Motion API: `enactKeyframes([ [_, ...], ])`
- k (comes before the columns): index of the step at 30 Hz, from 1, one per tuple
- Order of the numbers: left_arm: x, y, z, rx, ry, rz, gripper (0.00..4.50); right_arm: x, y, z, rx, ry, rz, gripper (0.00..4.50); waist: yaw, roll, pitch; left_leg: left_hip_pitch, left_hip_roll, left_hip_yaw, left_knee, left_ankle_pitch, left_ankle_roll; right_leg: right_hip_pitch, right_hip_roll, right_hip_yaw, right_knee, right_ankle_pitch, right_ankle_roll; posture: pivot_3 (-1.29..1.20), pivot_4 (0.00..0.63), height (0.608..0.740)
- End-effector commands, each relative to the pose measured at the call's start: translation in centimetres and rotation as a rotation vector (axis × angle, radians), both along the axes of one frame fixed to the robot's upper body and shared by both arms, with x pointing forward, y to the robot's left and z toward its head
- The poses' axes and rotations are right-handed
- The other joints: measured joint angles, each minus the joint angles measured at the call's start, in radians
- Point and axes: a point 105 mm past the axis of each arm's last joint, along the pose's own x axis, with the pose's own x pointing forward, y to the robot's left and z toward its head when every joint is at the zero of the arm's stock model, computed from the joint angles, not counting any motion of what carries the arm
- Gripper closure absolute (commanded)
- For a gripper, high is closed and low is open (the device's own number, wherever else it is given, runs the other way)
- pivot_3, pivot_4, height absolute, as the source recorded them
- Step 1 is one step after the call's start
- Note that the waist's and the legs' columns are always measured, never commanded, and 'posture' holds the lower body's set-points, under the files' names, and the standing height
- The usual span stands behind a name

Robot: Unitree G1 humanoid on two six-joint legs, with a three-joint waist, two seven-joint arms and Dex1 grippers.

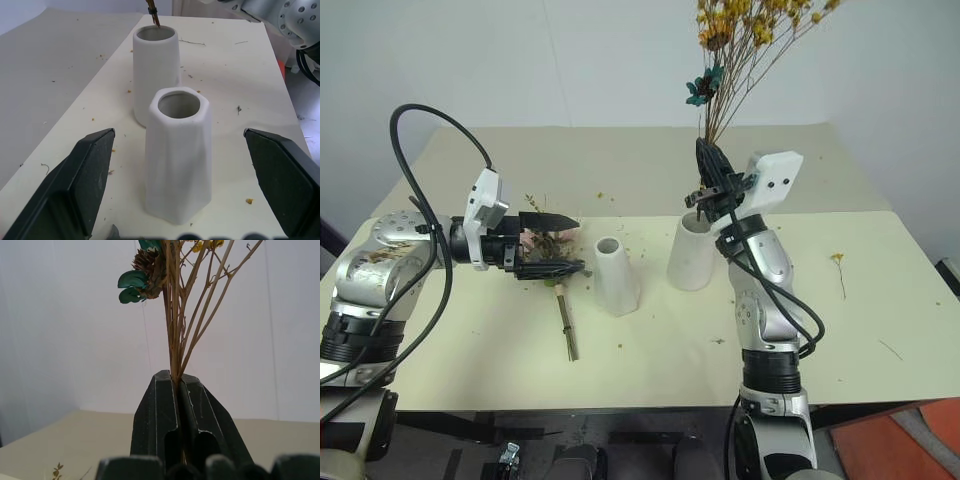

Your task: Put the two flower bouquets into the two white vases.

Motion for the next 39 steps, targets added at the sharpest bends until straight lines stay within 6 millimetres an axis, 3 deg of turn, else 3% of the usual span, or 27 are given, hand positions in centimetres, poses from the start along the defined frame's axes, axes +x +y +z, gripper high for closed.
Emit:
enactKeyframes([
  [1,-0.3,0.1,1.3,-0.005,-0.044,-0.009,0.00,-0.6,-0.2,0.2,0.002,-0.036,-0.008,4.47,0.000,0.000,0.000,0.000,0.000,0.000,0.000,0.000,0.000,0.000,0.000,0.000,0.000,0.000,0.000,0.00,0.150,0.740],
  [11,-0.3,0.1,1.2,-0.001,-0.044,-0.009,0.00,-1.1,-0.2,-2.6,-0.038,0.035,-0.003,4.47,0.000,0.000,0.000,0.000,0.000,0.000,0.000,0.000,0.000,0.000,0.000,0.000,0.000,0.000,0.000,0.00,0.150,0.740],
  [29,-0.1,0.1,1.1,0.000,-0.045,-0.014,0.00,-1.1,0.1,-4.4,-0.103,0.053,-0.042,4.47,0.000,0.000,0.000,0.000,0.000,0.000,0.000,0.000,0.000,0.000,0.000,0.000,0.000,0.000,0.000,0.00,0.150,0.740],
  [34,-0.1,0.1,1.1,0.001,-0.045,-0.014,0.00,-1.3,-0.1,-4.8,-0.102,0.059,-0.056,3.07,0.000,0.000,0.000,0.000,0.000,0.000,0.000,0.000,0.000,0.000,0.000,0.000,0.000,0.000,0.000,0.00,0.150,0.740],
  [39,-0.1,0.1,1.1,0.002,-0.043,-0.016,0.00,-1.4,-0.3,-4.8,-0.101,0.059,-0.071,1.27,0.000,0.000,0.000,0.000,0.000,0.000,0.000,0.000,0.000,0.000,0.000,0.000,0.000,0.000,0.000,0.00,0.150,0.740],
])
